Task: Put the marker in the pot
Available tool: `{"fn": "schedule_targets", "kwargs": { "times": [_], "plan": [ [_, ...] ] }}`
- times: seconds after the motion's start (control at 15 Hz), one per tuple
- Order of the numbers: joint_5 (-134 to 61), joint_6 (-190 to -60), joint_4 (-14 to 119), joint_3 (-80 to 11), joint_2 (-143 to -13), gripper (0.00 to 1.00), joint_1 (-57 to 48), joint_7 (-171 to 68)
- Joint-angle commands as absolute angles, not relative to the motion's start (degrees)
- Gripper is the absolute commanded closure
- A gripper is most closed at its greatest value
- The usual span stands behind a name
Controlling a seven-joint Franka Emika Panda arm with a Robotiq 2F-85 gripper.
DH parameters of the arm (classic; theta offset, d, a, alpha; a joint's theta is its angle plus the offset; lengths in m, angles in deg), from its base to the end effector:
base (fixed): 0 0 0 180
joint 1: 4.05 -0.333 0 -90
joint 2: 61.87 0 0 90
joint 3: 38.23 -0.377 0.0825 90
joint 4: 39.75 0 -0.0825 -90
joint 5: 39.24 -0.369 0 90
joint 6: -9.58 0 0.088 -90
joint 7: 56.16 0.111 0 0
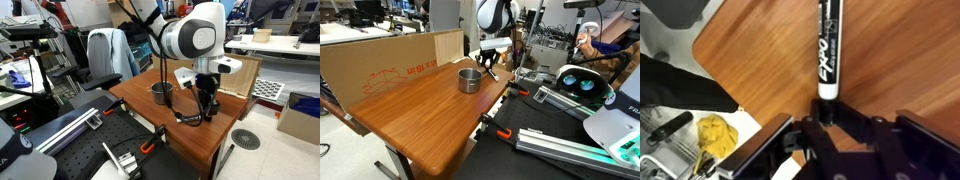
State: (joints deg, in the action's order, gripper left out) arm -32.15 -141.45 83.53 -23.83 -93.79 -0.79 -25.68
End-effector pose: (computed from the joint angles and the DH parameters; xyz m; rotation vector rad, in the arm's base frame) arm 0.5553 -0.1698 0.2008 2.7686 -1.0060 -0.0601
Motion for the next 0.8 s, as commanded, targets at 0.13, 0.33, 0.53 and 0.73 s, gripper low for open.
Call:
{"fn": "schedule_targets", "kwargs": {
  "times": [0.13,0.33,0.53,0.73],
  "plan": [
    [-32.1,-149.4,87.1,-21.6,-91.1,0.94,-4.1,-26.5],
    [-31.7,-154.3,90.5,-20.6,-87.4,0.94,-6.7,-26.8],
    [-29.7,-160.7,95.1,-17.7,-82.4,0.94,-11.4,-25.5],
    [-25.7,-167.4,99.6,-11.4,-77.6,0.94,-19.0,-23.4]
  ]
}}
